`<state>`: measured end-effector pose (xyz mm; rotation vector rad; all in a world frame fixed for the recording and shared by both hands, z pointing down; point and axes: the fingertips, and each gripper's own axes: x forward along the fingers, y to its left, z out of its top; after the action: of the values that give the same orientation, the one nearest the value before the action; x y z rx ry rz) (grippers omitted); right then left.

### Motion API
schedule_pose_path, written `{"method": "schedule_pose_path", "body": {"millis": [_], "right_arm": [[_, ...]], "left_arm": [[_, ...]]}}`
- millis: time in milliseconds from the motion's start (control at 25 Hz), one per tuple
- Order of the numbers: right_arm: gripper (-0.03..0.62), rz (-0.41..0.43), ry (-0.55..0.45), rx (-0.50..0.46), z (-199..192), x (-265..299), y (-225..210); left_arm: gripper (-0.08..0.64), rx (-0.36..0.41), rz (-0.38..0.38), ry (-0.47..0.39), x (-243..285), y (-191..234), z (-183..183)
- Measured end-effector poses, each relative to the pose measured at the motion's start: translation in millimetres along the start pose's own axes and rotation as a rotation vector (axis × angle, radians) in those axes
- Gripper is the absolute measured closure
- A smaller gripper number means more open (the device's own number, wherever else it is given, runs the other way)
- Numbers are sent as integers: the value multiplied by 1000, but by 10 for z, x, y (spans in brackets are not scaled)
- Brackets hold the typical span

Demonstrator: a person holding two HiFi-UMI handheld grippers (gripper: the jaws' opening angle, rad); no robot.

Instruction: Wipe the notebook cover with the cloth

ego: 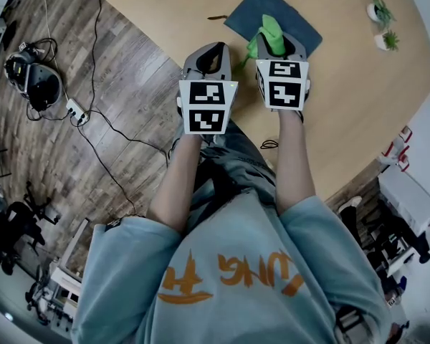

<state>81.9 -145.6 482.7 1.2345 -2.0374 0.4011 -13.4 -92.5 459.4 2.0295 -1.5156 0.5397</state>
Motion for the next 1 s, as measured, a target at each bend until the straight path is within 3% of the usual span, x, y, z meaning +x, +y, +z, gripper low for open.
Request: {"method": "schedule_pose_path", "body": {"millis": [1000], "right_arm": [[463, -57, 10, 97, -406, -375, -355]], "left_arm": [[543, 33, -48, 17, 143, -301, -1]]}}
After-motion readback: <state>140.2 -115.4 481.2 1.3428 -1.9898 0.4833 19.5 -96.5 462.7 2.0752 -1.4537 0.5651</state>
